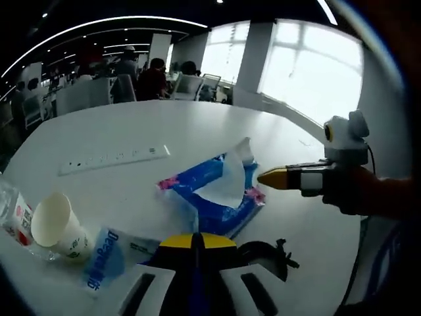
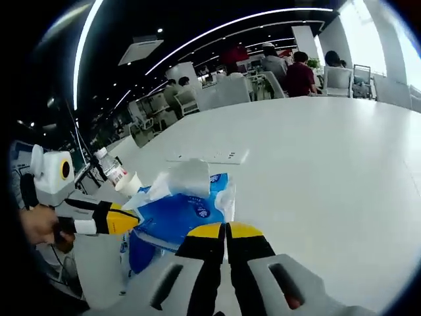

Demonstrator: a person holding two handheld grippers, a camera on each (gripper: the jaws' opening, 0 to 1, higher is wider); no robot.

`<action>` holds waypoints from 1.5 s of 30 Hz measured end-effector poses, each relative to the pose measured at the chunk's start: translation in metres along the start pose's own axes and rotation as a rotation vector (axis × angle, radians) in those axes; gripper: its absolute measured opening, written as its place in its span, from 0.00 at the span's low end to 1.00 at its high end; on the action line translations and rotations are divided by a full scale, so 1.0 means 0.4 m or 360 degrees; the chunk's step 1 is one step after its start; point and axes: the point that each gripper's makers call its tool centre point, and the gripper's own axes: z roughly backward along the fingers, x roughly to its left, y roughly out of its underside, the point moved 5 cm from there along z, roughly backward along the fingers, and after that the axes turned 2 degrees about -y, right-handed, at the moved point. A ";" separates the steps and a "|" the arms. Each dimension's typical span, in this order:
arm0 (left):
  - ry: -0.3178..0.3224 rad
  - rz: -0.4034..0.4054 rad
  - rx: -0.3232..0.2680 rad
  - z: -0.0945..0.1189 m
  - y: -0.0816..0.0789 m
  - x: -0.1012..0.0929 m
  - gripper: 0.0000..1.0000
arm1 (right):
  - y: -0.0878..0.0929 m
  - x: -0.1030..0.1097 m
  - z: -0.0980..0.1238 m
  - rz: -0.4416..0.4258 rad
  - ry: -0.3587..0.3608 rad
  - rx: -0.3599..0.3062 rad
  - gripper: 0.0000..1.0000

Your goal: Arrange the tabletop items into an orderly group along one side of the table until the central work area is clear of visible clutter.

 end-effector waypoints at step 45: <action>0.0312 -0.0220 0.0049 -0.109 -0.069 -0.185 0.00 | 0.017 -0.165 0.176 -0.0103 0.0314 -0.0139 0.00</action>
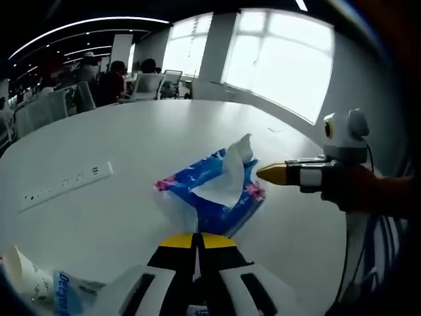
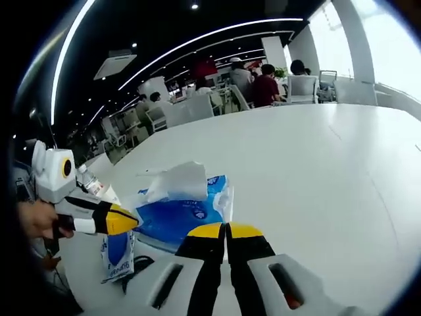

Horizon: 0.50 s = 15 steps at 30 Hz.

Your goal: Arrange the tabletop items into an orderly group along one side of the table until the central work area is clear of visible clutter.

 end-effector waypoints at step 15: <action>0.0062 -0.0035 0.0041 -0.066 -0.003 -0.030 0.00 | 0.025 -0.060 0.009 0.0002 0.0105 0.0017 0.00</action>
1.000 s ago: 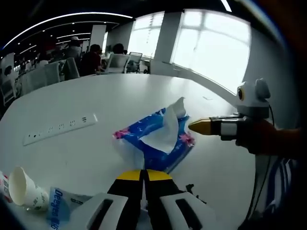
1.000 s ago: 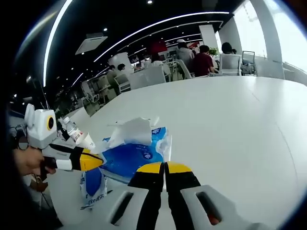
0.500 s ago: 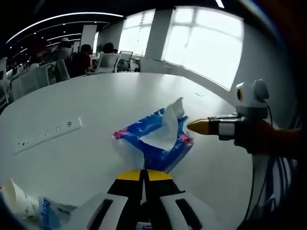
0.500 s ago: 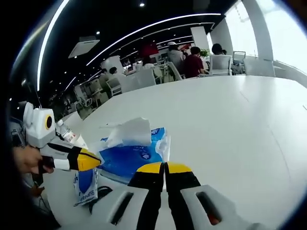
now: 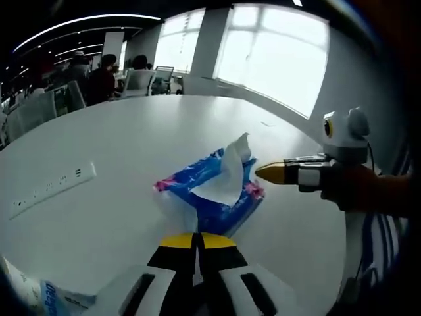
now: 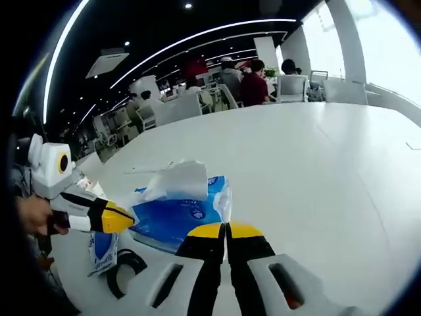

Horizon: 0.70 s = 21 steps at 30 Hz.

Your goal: Arrange the tabletop items into an orderly group along one side of the table until the central work area is clear of visible clutter.

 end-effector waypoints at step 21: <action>0.0008 -0.0004 0.0101 -0.073 0.042 0.004 0.00 | 0.055 -0.038 -0.041 0.0047 0.0029 0.0129 0.00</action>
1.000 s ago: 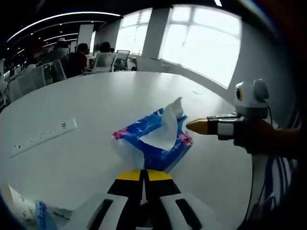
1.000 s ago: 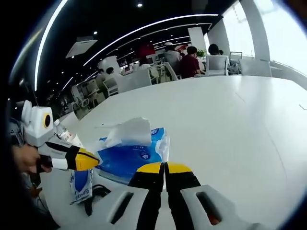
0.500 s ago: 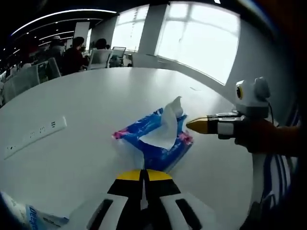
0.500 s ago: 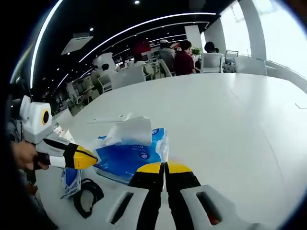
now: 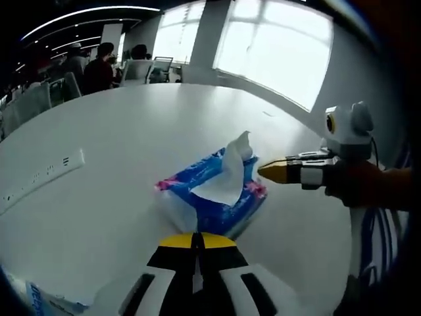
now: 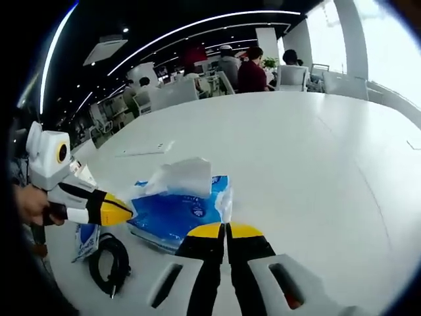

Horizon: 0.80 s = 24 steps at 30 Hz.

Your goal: Arrange the tabletop items into an orderly group along one side of the table until the central work area is clear of visible clutter.

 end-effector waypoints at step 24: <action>-0.0003 -0.0022 0.0018 -0.011 0.038 0.003 0.07 | 0.023 -0.013 0.011 0.0020 0.0009 0.0057 0.08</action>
